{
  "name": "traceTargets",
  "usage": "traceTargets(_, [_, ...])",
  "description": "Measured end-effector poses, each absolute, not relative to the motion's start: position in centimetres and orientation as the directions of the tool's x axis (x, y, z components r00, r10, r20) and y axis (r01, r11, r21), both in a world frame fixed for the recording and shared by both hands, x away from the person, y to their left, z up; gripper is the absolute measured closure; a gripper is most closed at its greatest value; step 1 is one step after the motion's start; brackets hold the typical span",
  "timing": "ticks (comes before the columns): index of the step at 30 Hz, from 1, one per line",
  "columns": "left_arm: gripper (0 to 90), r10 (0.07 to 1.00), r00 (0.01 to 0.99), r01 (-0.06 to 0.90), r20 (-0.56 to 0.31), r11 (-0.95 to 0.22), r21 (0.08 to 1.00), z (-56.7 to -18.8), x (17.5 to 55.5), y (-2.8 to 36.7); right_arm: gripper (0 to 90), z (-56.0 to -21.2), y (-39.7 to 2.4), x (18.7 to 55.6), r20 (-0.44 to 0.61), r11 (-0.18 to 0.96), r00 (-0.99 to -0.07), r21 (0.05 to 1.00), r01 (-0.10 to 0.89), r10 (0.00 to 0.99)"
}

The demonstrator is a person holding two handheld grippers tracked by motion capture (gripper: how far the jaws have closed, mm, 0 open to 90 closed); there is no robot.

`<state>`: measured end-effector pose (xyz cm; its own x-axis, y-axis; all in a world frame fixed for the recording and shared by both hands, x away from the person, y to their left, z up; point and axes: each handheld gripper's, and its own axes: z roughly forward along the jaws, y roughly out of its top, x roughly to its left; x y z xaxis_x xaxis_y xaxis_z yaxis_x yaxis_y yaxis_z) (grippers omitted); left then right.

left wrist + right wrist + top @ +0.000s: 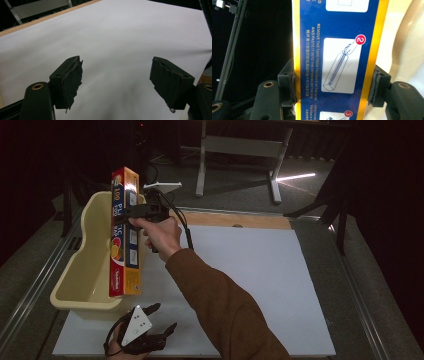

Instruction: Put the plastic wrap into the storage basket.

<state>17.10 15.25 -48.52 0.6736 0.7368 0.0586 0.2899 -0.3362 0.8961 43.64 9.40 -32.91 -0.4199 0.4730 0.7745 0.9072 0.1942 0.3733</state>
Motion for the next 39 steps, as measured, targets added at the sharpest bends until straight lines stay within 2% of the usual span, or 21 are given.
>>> traceTargets(11, [25.5, 0.739, 0.671, 0.29, 0.056, -0.331, 0.898, -48.5, 17.1, 15.4, 38.8, -32.8, 9.7, 43.8, 0.823, 0.138, -0.366, 0.34, 0.93, 0.435])
traceTargets(19, [26.0, 0.742, 0.669, 0.291, 0.051, -0.324, 0.9, -48.5, 17.1, 15.6, 38.8, -33.6, 10.5, 43.8, 0.831, 0.107, -0.364, 0.353, 0.93, 0.421])
traceTargets(39, [27.3, 0.751, 0.659, 0.292, 0.047, -0.312, 0.904, -48.4, 17.0, 16.0, 38.7, -37.2, 12.7, 43.5, 0.831, 0.067, -0.31, 0.316, 0.946, 0.463])
